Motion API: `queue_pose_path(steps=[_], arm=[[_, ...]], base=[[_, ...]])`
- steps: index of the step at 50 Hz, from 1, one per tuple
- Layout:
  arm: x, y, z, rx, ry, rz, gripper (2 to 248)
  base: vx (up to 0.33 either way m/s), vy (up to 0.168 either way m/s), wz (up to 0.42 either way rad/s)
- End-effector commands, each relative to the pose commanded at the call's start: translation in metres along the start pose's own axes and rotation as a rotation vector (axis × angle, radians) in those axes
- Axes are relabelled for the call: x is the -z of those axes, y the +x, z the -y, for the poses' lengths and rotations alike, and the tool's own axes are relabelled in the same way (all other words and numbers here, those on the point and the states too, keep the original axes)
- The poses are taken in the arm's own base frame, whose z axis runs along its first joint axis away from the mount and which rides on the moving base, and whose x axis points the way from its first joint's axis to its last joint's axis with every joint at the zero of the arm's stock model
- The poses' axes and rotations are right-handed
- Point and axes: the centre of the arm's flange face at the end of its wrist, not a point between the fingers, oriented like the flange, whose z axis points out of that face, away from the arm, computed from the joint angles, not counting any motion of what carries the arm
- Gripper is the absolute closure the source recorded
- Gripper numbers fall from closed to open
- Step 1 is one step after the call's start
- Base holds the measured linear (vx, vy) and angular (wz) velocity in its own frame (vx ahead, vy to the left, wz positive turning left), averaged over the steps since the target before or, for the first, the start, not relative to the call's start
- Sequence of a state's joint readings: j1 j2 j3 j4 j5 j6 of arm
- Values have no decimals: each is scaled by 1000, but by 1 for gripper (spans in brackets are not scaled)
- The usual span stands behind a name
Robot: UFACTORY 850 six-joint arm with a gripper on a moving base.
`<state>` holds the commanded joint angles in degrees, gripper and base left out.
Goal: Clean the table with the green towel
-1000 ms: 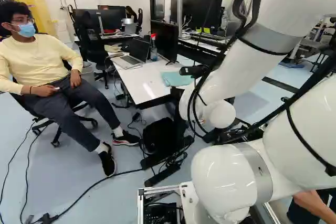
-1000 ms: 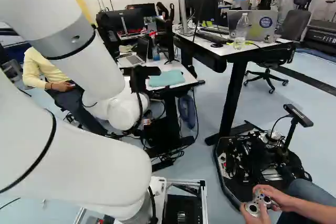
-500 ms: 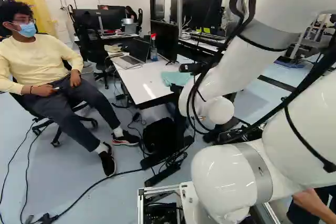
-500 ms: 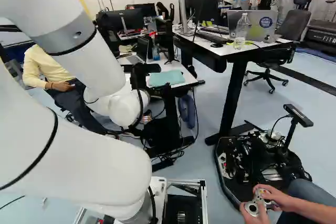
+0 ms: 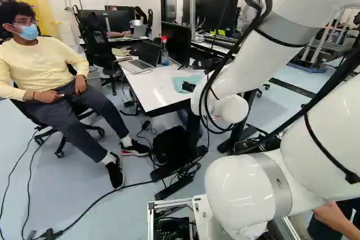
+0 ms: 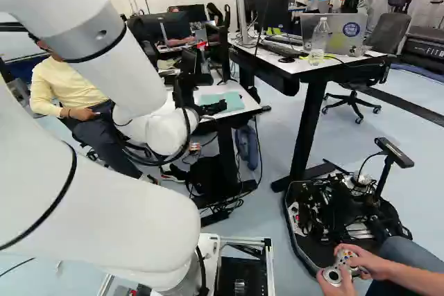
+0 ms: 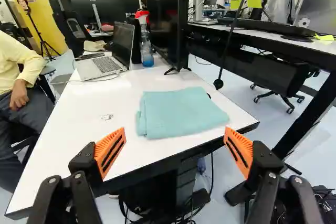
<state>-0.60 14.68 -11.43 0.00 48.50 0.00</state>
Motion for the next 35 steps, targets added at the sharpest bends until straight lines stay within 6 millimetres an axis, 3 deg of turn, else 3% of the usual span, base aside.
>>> queue_pose_path(steps=[35], arm=[[-35,35,-15,-13,-40,78,3]], base=[[0,0,0]])
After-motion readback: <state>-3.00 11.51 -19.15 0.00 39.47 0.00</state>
